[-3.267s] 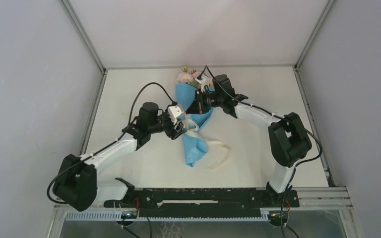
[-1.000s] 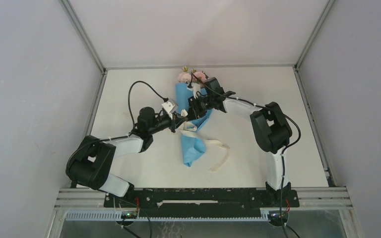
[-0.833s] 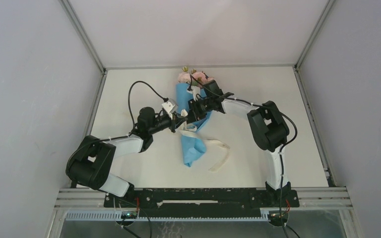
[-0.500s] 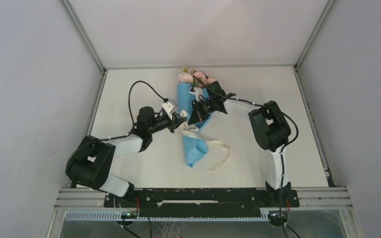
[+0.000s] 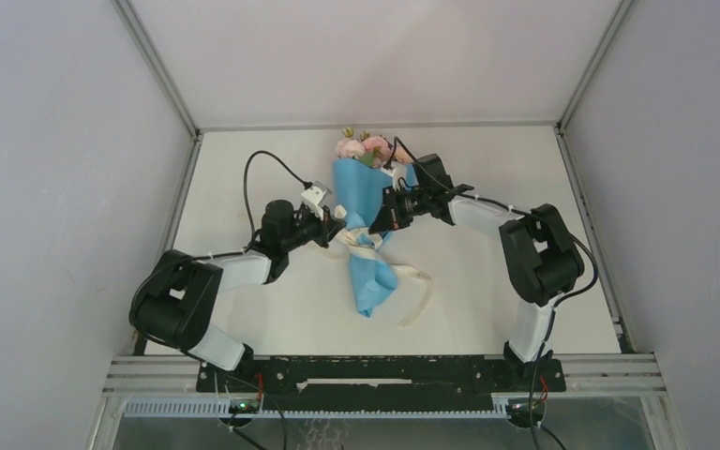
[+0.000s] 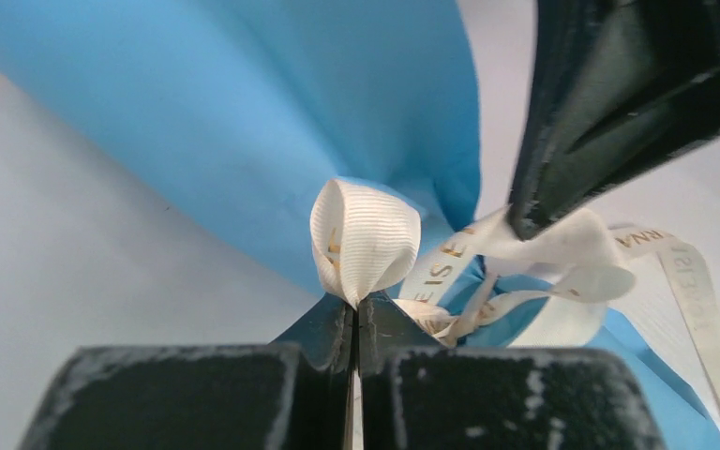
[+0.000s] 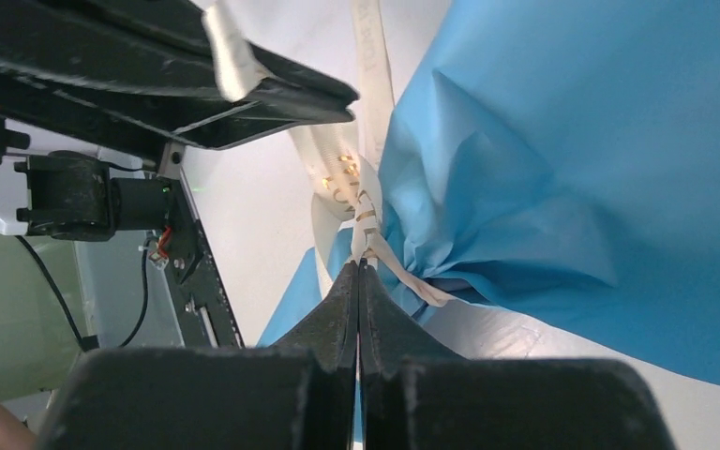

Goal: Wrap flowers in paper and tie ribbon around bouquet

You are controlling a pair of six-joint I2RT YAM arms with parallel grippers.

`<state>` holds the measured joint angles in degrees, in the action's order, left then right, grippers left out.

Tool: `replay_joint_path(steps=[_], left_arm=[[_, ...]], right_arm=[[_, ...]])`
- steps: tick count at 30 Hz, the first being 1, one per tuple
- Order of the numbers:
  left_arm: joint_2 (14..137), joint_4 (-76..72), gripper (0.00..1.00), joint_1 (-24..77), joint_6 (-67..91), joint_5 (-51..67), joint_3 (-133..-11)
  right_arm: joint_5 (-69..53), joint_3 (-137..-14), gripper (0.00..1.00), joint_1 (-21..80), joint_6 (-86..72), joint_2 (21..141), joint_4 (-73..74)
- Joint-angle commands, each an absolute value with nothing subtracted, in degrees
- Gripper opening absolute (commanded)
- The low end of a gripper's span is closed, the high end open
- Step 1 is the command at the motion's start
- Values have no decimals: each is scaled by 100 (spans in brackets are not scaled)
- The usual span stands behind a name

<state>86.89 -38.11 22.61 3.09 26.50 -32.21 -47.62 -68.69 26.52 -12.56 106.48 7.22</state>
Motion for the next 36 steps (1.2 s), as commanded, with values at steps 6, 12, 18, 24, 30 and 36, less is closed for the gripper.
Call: replay_joint_path(steps=[6,12,18,24,30,36], left_arm=[[8876,-3865,14,2215,1022,1641,-3595],[8658,-3692,51,2215,1275,1017,-3468],[8221,-3162,79,2163,1625,189,-3428],[7868,-2191,85,2052,1658,-399,-3645],[7445,-931,82,1838,1065,-57,-3861],[6859,-1607,58,2106,-1979,5169,-3347]], right_arm=[[-4904,-6672,0,2686,-1508,10161,377],[-5009,-6653,0,2682,-1638,10185,215],[-5071,-6653,0,2700,-1733,10282,81],[-4971,-6653,0,2719,-1705,10289,117],[-4892,-6653,0,2778,-1599,10279,219],[-4888,-6655,0,2773,-1661,10289,140]])
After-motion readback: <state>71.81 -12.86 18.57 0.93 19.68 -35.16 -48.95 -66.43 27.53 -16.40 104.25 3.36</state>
